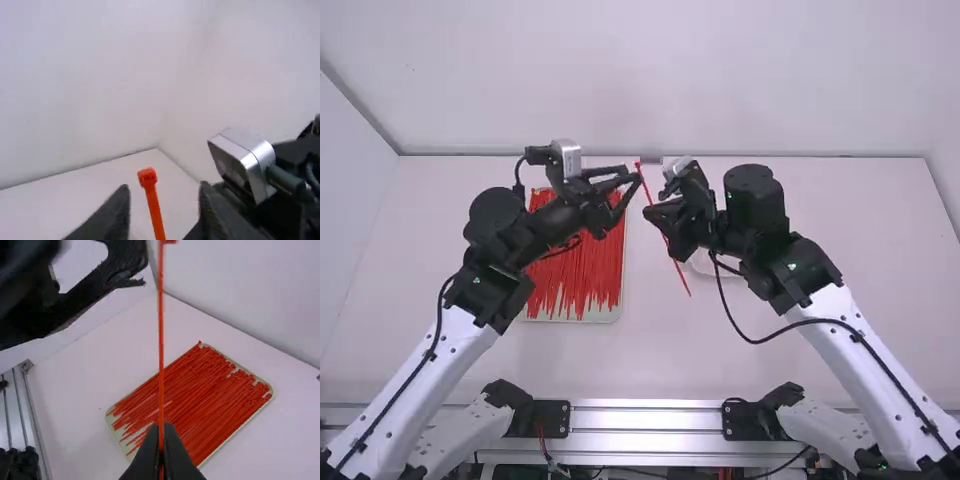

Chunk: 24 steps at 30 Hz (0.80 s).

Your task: Fasten the cable tie

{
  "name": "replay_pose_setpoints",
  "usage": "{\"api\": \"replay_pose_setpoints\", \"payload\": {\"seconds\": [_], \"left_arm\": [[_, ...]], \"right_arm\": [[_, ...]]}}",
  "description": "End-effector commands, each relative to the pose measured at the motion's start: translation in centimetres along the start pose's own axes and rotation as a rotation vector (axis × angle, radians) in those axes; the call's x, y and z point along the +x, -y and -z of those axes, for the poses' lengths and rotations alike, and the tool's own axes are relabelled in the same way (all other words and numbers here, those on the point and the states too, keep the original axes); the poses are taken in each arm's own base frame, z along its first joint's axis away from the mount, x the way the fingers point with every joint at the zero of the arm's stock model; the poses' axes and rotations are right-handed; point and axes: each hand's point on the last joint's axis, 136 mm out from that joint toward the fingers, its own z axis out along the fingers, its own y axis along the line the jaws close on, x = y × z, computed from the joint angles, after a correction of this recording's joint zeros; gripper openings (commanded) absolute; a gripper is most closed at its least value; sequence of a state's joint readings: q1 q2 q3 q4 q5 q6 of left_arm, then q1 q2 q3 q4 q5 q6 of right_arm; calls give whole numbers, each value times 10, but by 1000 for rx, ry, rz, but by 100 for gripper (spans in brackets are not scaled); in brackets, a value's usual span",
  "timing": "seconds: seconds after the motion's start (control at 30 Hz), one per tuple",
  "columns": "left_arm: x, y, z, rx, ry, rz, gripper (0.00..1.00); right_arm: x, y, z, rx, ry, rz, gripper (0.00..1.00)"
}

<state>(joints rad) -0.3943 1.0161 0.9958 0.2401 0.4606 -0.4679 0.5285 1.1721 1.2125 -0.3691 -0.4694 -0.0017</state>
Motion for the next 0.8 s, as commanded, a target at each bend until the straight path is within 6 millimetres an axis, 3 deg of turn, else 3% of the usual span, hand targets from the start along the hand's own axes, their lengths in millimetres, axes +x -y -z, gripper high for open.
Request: {"api": "replay_pose_setpoints", "payload": {"seconds": [0.0, 0.17, 0.2, 0.27, 0.47, 0.6, 0.77], "left_arm": [[-20, 12, 10, 29, 34, -127, 54], [-31, 20, 18, 105, -9, -224, 67], [-35, 21, 18, 139, -25, -247, 86], [-40, 22, 18, 175, -42, -256, 95], [-51, 39, 11, 399, -126, -280, 98], [-52, 56, 5, 578, -192, -285, 97], [-55, 64, -6, 679, -224, -290, 99]], "right_arm": [[-23, -5, 19, 4, 68, 77, 0], [-40, -3, 42, 3, 147, 152, 0], [-47, -2, 49, 4, 177, 163, 0], [-54, -1, 57, -6, 209, 178, 0], [-72, -8, 77, -136, 304, 246, 0], [-80, -3, 79, -234, 336, 236, 0], [-82, -1, 74, -343, 353, 276, 0]]}}
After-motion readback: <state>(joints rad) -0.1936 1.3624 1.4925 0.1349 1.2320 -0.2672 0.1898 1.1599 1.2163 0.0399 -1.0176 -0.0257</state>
